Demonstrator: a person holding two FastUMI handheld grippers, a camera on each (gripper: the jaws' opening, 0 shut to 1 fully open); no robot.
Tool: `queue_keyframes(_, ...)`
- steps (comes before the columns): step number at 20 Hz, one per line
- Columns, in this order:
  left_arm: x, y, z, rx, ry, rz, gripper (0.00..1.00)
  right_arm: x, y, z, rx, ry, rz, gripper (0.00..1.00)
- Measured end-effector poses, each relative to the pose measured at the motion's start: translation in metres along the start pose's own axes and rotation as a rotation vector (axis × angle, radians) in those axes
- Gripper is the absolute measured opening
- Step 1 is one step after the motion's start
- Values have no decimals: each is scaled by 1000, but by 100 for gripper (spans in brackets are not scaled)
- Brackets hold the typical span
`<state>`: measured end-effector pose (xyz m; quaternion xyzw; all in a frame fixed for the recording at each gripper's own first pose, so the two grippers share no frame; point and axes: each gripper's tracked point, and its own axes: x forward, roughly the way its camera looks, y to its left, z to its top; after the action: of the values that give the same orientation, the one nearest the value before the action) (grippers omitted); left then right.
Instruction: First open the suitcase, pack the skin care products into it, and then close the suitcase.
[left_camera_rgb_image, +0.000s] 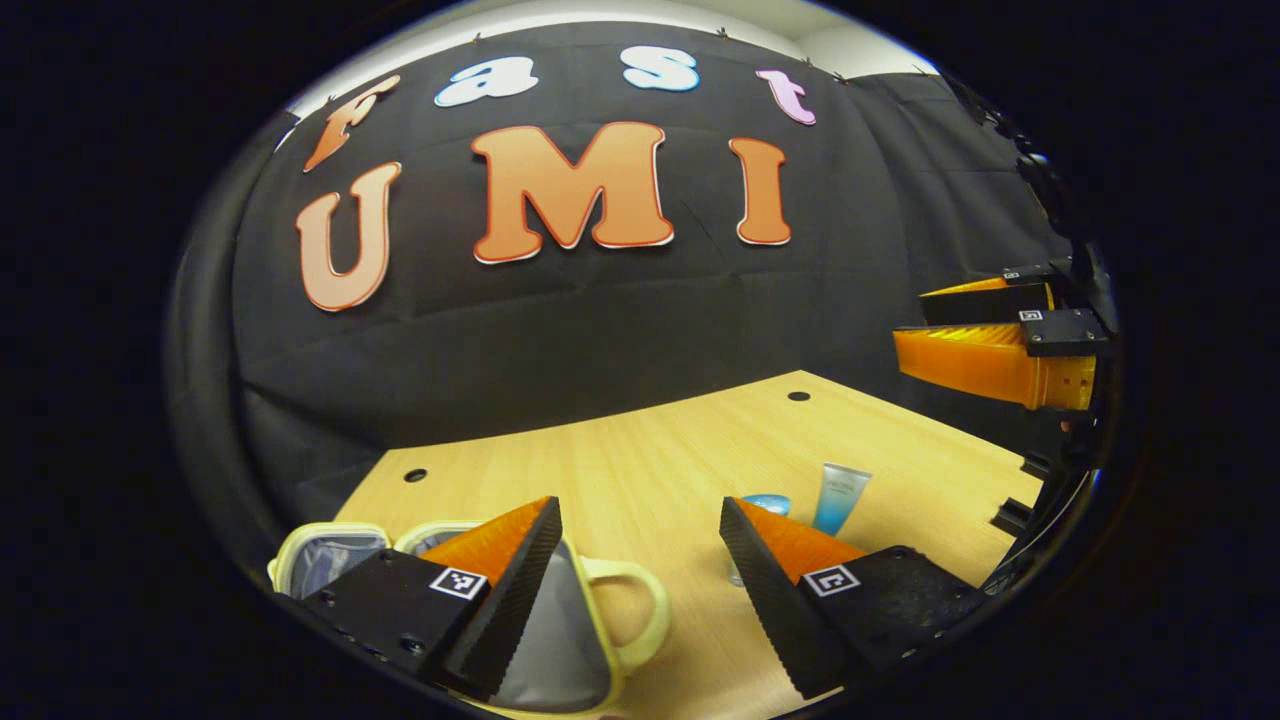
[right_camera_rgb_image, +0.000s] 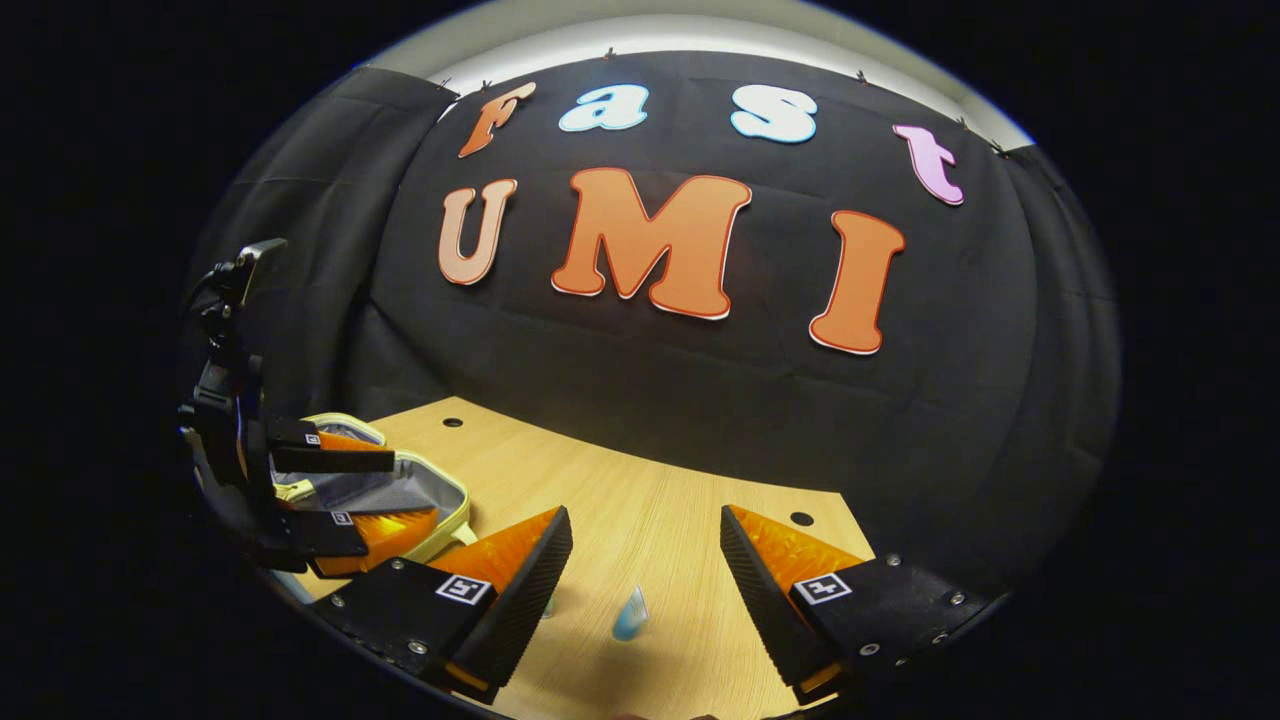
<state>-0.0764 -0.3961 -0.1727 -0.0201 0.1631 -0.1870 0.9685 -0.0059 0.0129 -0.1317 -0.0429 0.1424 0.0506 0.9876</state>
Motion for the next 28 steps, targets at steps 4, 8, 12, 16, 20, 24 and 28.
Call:
queue_keyframes(4,19,-34,-26,-12,43,-24,99,6,-1,-17,-19,14,43,94)
queue_keyframes(8,40,-65,-58,-31,65,-34,99,13,-1,-43,-41,28,85,94)
queue_keyframes(12,72,-85,-96,-87,104,-28,99,16,0,-73,-12,50,116,95)
queue_keyframes(16,105,-94,-109,-129,122,-47,95,23,0,-102,-14,76,131,95)
queue_keyframes(20,127,-98,-117,-143,122,-67,78,38,-3,-128,13,108,155,94)
queue_keyframes(24,131,-105,-118,-143,116,-96,48,55,-3,-162,30,160,169,95)
queue_keyframes(28,121,-108,-110,-134,131,-112,46,67,-2,-184,36,245,190,95)
